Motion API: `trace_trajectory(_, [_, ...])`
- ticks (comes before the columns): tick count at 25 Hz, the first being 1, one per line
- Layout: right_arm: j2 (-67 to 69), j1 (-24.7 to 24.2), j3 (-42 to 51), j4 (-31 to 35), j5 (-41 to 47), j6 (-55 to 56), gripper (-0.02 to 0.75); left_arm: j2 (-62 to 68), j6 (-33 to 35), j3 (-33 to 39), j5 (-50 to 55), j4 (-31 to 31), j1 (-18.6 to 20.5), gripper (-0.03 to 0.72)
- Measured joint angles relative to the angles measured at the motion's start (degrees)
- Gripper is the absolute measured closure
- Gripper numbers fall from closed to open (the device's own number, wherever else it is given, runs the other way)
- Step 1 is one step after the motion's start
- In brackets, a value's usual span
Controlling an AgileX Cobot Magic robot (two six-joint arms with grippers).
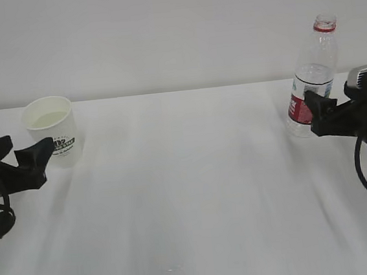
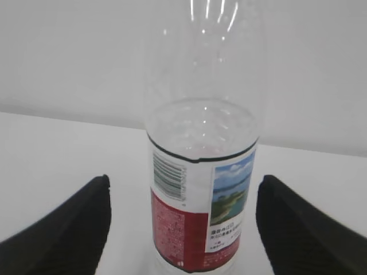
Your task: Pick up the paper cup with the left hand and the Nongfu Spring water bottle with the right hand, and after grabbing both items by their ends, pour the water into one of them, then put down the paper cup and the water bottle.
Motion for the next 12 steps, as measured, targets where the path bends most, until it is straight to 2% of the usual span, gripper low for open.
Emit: trace_trajectory(12, [-11.96,0.00,3.80,0.13,2.51,-0.12,0.146,-15.92,2.29,0.32,11.92,-2.18,0.00,0.101])
